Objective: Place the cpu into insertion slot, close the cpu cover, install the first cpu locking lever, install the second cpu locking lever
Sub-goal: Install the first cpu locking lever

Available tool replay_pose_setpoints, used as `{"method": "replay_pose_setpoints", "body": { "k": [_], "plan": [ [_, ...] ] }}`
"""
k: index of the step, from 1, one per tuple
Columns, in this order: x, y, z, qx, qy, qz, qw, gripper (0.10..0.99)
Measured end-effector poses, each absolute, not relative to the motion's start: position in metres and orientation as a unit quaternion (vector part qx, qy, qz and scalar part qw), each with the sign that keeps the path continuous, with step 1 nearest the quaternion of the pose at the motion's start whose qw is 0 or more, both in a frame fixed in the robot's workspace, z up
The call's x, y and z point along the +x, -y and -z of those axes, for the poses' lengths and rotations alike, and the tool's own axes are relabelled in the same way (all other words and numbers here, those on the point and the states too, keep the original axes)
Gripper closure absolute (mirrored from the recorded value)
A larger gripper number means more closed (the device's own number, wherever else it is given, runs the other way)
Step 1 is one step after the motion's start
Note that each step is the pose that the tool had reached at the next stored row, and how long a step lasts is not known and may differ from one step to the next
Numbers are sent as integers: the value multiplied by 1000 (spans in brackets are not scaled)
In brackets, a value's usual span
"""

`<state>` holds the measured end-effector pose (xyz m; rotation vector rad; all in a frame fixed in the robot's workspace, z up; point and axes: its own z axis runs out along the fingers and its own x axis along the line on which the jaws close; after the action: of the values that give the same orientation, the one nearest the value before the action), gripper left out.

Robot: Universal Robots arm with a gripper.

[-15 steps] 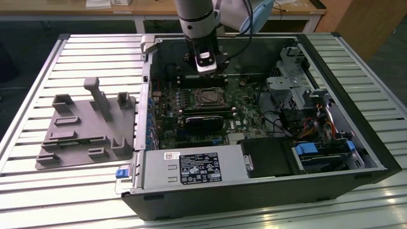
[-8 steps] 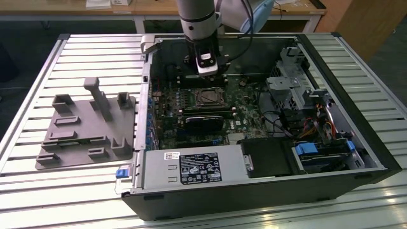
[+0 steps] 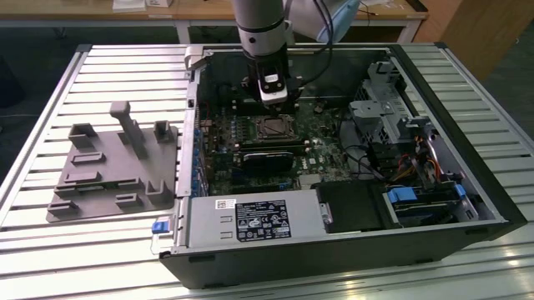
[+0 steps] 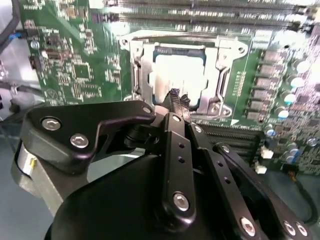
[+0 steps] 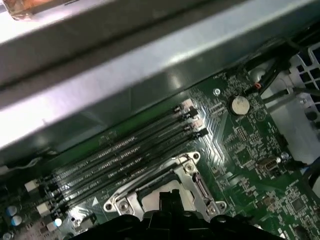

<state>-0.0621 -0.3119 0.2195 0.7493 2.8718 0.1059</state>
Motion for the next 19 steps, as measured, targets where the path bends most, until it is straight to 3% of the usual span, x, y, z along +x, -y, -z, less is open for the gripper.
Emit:
{"method": "replay_pose_setpoints", "body": {
  "k": [6,19],
  "plan": [
    [-57,316,-219,252,-966,-25,59,984],
    [-48,316,-218,240,-969,-25,57,984]
  ]
}}
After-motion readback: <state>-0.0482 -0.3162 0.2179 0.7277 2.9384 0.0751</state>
